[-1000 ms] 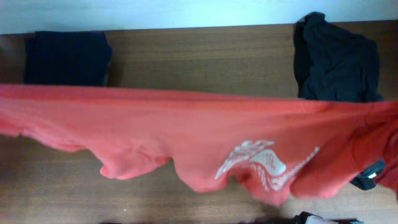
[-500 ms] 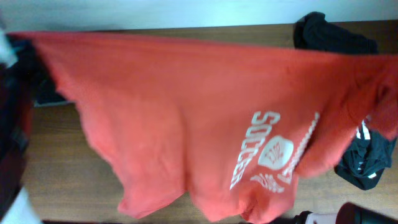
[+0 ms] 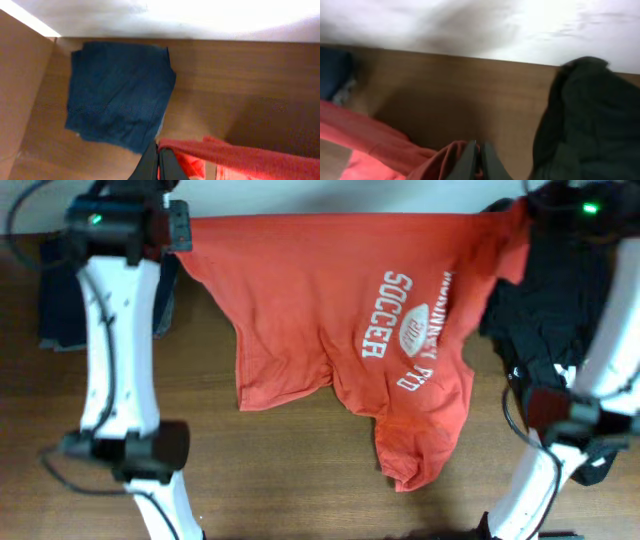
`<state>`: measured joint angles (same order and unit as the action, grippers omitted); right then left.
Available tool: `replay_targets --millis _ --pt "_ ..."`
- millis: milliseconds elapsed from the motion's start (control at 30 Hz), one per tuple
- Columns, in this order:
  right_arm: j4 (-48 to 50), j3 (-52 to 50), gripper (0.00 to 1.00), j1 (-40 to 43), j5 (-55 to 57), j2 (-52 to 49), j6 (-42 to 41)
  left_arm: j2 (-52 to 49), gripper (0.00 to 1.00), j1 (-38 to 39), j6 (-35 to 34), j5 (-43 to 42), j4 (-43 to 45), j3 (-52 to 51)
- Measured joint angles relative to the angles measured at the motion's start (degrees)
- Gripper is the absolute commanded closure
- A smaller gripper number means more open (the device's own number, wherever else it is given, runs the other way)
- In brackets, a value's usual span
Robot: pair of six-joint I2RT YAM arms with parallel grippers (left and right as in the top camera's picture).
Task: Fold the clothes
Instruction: 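Lay the t-shirt flat on the table with both grippers and release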
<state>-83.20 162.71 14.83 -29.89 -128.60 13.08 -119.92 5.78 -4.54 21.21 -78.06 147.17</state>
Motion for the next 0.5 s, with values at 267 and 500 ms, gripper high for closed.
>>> replay_targets --millis 267,500 --pt "16.8 -0.7 0.90 -3.0 1.6 -14.2 0.1 -15.7 0.99 -1.1 0.0 1.5 15.6 -0.4" --pt "28.7 -0.7 0.89 -5.4 4.7 -19.9 -1.0 -21.2 1.00 -1.6 0.0 1.8 25.9 -0.4"
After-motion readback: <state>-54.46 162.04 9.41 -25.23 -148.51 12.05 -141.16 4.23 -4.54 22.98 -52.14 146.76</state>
